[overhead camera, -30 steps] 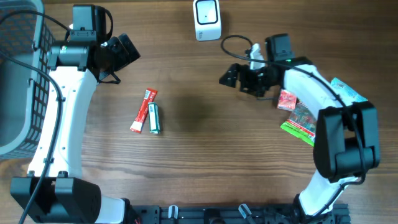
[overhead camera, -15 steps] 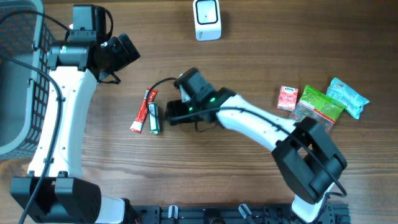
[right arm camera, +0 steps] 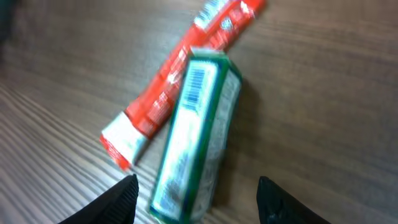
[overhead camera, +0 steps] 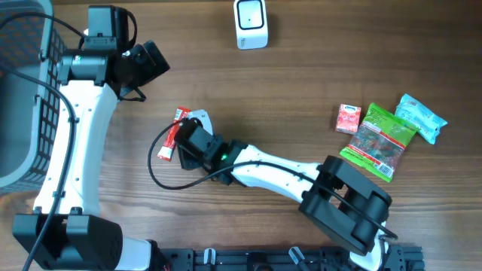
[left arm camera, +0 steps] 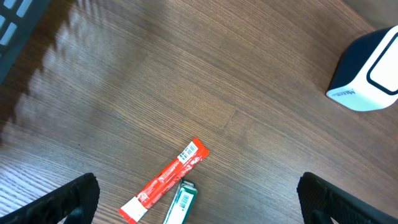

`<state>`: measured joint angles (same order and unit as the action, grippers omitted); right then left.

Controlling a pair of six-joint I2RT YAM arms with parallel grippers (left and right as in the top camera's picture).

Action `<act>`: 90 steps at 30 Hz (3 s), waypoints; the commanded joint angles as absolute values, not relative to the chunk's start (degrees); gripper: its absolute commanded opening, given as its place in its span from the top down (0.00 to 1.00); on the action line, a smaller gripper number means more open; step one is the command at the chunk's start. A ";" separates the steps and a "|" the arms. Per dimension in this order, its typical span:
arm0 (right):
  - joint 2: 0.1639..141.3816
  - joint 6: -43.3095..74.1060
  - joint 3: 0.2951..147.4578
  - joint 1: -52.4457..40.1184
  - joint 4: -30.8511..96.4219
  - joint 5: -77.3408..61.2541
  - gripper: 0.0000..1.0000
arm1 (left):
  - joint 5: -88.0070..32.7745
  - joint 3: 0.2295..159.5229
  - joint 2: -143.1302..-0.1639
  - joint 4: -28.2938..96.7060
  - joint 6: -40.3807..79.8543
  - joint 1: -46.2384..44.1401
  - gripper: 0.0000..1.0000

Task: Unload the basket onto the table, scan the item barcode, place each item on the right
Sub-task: 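Move the right gripper leftward over the green Axe Brand box, then grasp the green Axe Brand box with the right gripper and lift, then hold the green box above the table, turning its barcode side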

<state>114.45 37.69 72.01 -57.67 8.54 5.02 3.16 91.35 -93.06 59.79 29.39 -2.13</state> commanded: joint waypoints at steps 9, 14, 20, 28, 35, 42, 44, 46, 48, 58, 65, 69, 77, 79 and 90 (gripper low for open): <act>118.78 37.21 71.99 -59.77 2.79 9.74 0.44 | 3.31 91.11 -92.79 59.66 29.15 -1.85 0.00; 119.50 37.04 71.99 -59.77 2.20 10.76 0.46 | 3.31 91.11 -92.79 59.66 29.15 -1.85 0.00; 121.03 37.04 71.99 -59.77 1.54 11.16 0.50 | 3.29 91.11 -92.79 59.66 29.15 -1.85 0.00; 121.30 27.70 71.99 -59.27 2.98 14.35 0.80 | 3.31 91.11 -92.79 59.66 29.15 -1.85 0.00; 113.01 26.57 71.99 -56.77 11.40 17.98 0.80 | 3.31 91.11 -92.79 59.66 29.15 -1.85 0.00; 102.96 13.89 71.99 -43.07 32.69 22.06 0.80 | 3.31 91.11 -92.79 59.66 29.15 -1.85 0.00; 103.31 11.53 71.88 -39.94 35.40 22.09 0.80 | 3.31 91.11 -92.79 59.66 29.15 -1.85 0.00; 103.85 12.03 71.85 -35.79 37.43 22.04 0.82 | 3.31 91.11 -92.79 59.66 29.15 -1.85 0.00; 104.55 12.08 71.37 -33.06 37.43 22.09 0.81 | 3.31 91.11 -92.79 59.66 29.15 -1.85 0.00; 110.21 12.21 65.52 -33.15 31.53 28.12 0.80 | 3.31 91.11 -92.79 59.64 29.15 -1.85 0.00; 110.45 12.05 65.52 -35.51 31.75 27.88 0.69 | 3.31 91.11 -92.79 59.66 29.15 -1.85 0.00; 110.34 11.99 65.67 -35.62 31.57 28.16 0.65 | 3.31 91.11 -92.79 59.66 29.15 -1.85 0.00; 108.86 11.99 65.76 -35.59 31.79 28.75 0.70 | 3.31 91.11 -92.79 59.66 29.15 -1.85 0.00; 108.86 11.94 65.76 -35.42 31.92 28.77 0.71 | 3.31 91.11 -92.79 59.66 29.15 -1.85 0.00; 108.36 8.80 63.94 -32.91 31.20 33.39 0.87 | 3.31 91.11 -92.79 59.66 29.15 -1.85 0.00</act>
<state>109.40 11.22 64.18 -33.41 30.57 27.99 3.16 91.35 -93.06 59.79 29.39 -2.13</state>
